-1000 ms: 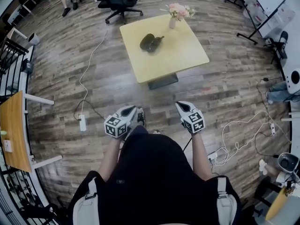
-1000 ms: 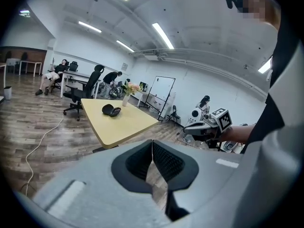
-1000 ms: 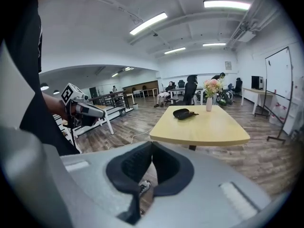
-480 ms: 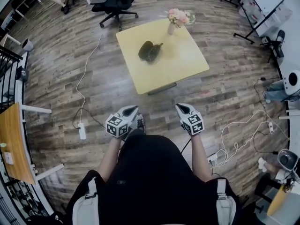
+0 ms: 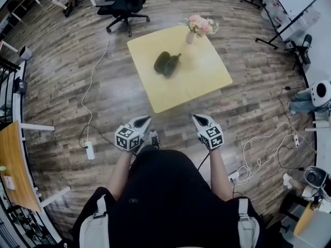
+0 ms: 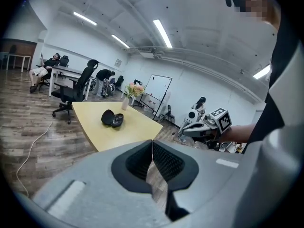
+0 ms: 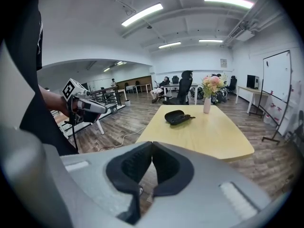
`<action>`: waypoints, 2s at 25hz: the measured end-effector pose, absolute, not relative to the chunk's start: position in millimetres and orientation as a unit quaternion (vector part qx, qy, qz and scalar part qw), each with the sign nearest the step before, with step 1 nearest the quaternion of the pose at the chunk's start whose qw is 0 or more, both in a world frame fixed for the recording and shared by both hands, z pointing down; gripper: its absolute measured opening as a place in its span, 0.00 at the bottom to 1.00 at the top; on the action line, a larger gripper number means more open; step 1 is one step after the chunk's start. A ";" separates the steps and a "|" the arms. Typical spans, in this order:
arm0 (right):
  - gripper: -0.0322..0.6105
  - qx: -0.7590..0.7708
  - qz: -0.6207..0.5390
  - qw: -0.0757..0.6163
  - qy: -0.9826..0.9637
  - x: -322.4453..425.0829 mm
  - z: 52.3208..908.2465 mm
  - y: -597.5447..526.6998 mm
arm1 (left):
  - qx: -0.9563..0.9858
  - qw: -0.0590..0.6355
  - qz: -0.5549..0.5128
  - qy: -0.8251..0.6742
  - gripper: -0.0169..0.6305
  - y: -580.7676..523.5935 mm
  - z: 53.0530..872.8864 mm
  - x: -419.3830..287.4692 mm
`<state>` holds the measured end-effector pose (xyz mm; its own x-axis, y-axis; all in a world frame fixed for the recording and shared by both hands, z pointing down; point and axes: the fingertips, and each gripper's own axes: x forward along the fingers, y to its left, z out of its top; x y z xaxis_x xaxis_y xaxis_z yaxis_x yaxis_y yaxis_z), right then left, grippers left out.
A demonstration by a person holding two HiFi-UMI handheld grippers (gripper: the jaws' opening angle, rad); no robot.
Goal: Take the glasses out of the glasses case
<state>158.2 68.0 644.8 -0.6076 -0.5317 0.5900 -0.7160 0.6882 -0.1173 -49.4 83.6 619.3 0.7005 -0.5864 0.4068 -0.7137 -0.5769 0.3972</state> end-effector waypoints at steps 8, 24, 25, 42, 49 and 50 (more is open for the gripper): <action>0.05 0.354 0.171 0.265 -0.881 123.1 647.0 39.5 | 0.883 0.278 0.113 -0.360 0.05 53.9 625.6 -73.4; 0.05 0.355 0.161 0.264 -0.882 72.1 648.1 -6.3 | 0.884 0.267 0.104 -0.369 0.05 8.2 622.6 -130.7; 0.05 0.354 0.161 0.265 -0.882 69.4 649.2 -7.0 | 0.884 0.267 0.105 -0.369 0.05 7.0 623.6 -133.4; 0.05 0.313 0.162 0.277 -0.894 40.4 663.6 -16.4 | 0.868 0.277 0.102 -0.400 0.05 10.2 632.3 -160.3; 0.05 0.270 0.154 0.289 -0.905 43.1 665.0 -48.0 | 0.846 0.288 0.093 -0.439 0.05 -6.2 633.5 -156.8; 0.05 0.263 0.151 0.292 -0.907 46.1 665.3 -56.0 | 0.843 0.288 0.089 -0.445 0.05 -11.4 633.3 -153.5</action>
